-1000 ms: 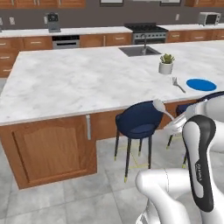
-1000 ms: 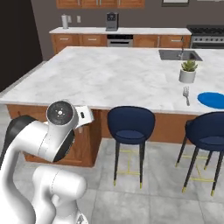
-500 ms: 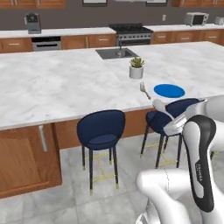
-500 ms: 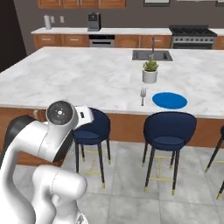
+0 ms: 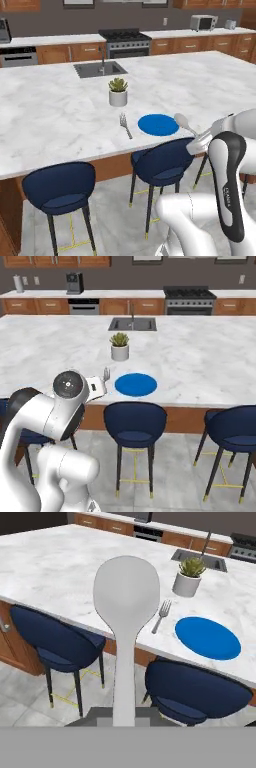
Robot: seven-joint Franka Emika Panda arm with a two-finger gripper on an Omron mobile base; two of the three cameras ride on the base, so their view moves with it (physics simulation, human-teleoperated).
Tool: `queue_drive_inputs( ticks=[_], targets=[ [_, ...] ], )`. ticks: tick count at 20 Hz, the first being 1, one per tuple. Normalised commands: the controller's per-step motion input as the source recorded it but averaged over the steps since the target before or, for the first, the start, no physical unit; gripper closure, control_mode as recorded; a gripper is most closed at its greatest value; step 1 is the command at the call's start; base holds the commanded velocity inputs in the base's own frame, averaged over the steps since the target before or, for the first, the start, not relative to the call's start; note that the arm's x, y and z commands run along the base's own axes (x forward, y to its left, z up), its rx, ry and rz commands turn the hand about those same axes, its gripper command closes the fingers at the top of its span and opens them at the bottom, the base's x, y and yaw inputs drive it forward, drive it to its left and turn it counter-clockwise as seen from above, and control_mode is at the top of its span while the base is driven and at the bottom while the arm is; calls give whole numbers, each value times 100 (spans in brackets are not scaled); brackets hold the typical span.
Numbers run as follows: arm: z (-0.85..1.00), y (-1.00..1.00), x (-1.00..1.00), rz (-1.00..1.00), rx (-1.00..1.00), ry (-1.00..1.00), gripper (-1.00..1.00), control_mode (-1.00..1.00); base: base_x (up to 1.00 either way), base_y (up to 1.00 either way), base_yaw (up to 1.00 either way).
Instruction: Take the fork and place it on the left side of the plate. Then take the spoon and place it on the right side of the plate. Make sure they're directly next to the plate.
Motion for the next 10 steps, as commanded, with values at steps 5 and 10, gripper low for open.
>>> queue_drive_inputs(
  ticks=[5,10],
  targets=[
    [0,0,0,0,0,0,100,100,87,-74,-19],
    [0,0,0,0,0,0,100,100,82,-36,-15]
  ],
)
